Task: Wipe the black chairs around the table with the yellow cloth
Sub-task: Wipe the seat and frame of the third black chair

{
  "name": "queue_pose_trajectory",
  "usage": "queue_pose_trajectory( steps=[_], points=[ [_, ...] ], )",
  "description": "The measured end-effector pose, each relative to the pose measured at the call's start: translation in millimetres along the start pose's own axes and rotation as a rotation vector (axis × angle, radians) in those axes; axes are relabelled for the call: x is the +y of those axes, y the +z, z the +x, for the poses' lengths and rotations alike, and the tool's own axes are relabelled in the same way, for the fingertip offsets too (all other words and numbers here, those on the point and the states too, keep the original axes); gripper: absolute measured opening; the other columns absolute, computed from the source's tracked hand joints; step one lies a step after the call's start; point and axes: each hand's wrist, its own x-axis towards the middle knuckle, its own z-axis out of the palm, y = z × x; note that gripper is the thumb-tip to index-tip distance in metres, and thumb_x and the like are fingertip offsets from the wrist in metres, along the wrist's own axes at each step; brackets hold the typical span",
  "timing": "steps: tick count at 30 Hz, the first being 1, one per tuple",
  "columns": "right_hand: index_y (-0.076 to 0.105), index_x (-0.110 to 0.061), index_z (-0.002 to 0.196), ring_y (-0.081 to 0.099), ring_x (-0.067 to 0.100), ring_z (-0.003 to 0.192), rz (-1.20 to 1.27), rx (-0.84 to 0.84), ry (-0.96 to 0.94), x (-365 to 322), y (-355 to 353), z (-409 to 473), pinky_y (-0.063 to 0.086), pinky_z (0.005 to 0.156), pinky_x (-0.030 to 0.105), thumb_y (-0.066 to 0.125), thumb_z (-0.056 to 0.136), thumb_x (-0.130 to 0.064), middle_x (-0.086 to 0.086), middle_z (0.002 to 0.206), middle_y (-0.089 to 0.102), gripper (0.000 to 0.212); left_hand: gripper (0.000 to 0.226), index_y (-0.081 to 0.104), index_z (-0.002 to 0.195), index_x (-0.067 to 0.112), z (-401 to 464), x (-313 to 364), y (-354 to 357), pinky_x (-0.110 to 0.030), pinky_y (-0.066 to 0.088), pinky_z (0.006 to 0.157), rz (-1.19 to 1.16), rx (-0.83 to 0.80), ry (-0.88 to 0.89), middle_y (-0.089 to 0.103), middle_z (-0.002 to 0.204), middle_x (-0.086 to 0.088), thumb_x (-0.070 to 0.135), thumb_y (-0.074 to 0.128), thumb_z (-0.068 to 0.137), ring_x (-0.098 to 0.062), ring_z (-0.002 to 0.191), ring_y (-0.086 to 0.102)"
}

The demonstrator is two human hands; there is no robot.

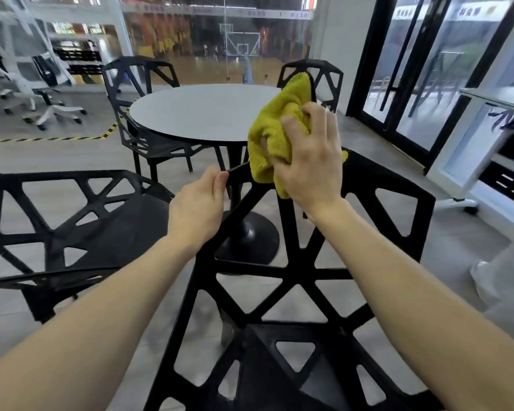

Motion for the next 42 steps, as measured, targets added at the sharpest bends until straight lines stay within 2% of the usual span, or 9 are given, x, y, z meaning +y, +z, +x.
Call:
queue_pose_trajectory(
  steps=[6, 14, 19, 24, 26, 31, 34, 37, 42],
  points=[
    [0.070, -0.026, 0.125, 0.058, 0.044, 0.088, 0.060, -0.213, -0.063, 18.6, 5.9, -211.1, 0.054, 0.073, 0.054, 0.071, 0.102, -0.036, 0.024, 0.102, 0.064, 0.026, 0.048, 0.053, 0.111, 0.017, 3.1, 0.7, 0.6, -0.045, 0.040, 0.070, 0.010, -0.035, -0.024, 0.055, 0.068, 0.002, 0.053, 0.022, 0.116, -0.033, 0.075, 0.054],
    [0.076, -0.013, 0.117, 0.053, 0.040, 0.129, 0.056, -0.021, 0.019, -8.3, 0.2, -47.0, 0.047, 0.101, 0.050, 0.067, 0.097, -0.034, 0.012, 0.138, 0.062, 0.030, 0.045, 0.051, 0.110, 0.026, 1.9, 1.5, -6.6, -0.056, 0.055, 0.083, -0.031, -0.081, -0.051, 0.064, 0.076, -0.002, 0.060, 0.021, 0.114, -0.038, 0.079, 0.069],
    [0.071, -0.012, 0.127, 0.054, 0.044, 0.115, 0.074, -0.314, -0.119, 8.5, 1.3, -196.1, 0.053, 0.092, 0.058, 0.067, 0.097, -0.011, 0.017, 0.123, 0.063, 0.030, 0.038, 0.042, 0.102, 0.032, 3.8, 1.1, -9.0, -0.056, 0.056, 0.080, -0.041, -0.123, -0.035, 0.064, 0.075, 0.000, 0.060, 0.020, 0.114, -0.035, 0.075, 0.069],
    [0.070, -0.023, 0.106, 0.065, 0.018, 0.090, 0.331, -0.670, 0.528, -3.7, -51.0, -221.0, 0.057, 0.076, 0.039, 0.074, 0.087, -0.054, -0.010, 0.095, 0.066, 0.037, 0.031, 0.039, 0.132, 0.027, -8.8, 0.0, -15.8, -0.050, 0.049, 0.081, -0.027, -0.228, -0.032, 0.067, 0.115, -0.005, 0.051, 0.042, 0.112, -0.042, 0.103, 0.066],
    [0.068, -0.029, 0.105, 0.070, 0.007, 0.083, 0.533, -0.761, 0.759, -14.0, -71.1, -186.5, 0.057, 0.075, 0.033, 0.087, 0.076, -0.062, -0.011, 0.089, 0.074, 0.048, 0.070, 0.022, 0.161, 0.026, -35.2, -10.7, -21.9, -0.055, 0.052, 0.098, 0.010, -0.254, 0.032, 0.046, 0.153, -0.009, 0.038, 0.061, 0.103, -0.040, 0.128, 0.056],
    [0.080, -0.011, 0.097, 0.078, 0.028, 0.095, 0.810, -1.144, 0.925, -35.6, -102.1, -129.6, 0.062, 0.093, 0.050, 0.089, 0.077, -0.059, 0.011, 0.099, 0.080, 0.053, 0.090, 0.042, 0.160, 0.025, -121.6, -13.6, -40.1, -0.046, 0.023, 0.132, -0.106, -0.260, 0.396, 0.036, 0.167, 0.000, 0.035, 0.066, 0.074, -0.022, 0.162, 0.025],
    [0.078, -0.004, 0.118, 0.076, 0.033, 0.107, 1.119, -1.325, 1.081, -47.6, -117.4, -116.5, 0.055, 0.108, 0.055, 0.080, 0.087, -0.054, 0.019, 0.119, 0.077, 0.059, 0.073, 0.051, 0.150, 0.041, -145.5, 0.5, -49.3, -0.033, 0.045, 0.116, -0.345, -0.667, 0.214, 0.064, 0.145, 0.011, 0.041, 0.073, 0.080, -0.010, 0.138, 0.057],
    [0.076, -0.009, 0.120, 0.074, 0.031, 0.108, 1.305, -1.415, 1.169, -55.6, -136.0, -120.7, 0.060, 0.096, 0.042, 0.062, 0.097, -0.061, 0.015, 0.122, 0.077, 0.059, 0.038, 0.064, 0.117, 0.037, -146.6, -2.1, -46.6, -0.039, 0.059, 0.083, -0.339, -0.600, 0.065, 0.074, 0.098, 0.012, 0.036, 0.077, 0.080, -0.006, 0.091, 0.070],
    [0.072, -0.025, 0.093, 0.073, 0.018, 0.086, 0.562, -1.314, 0.667, -65.6, -139.6, -153.3, 0.062, 0.079, 0.041, 0.085, 0.073, -0.051, -0.003, 0.090, 0.075, 0.036, 0.029, 0.064, 0.107, 0.034, -152.4, -8.2, -48.0, -0.030, 0.054, 0.068, -0.382, -0.602, -0.037, 0.074, 0.090, 0.007, 0.023, 0.069, 0.081, -0.003, 0.071, 0.065]
  ],
)
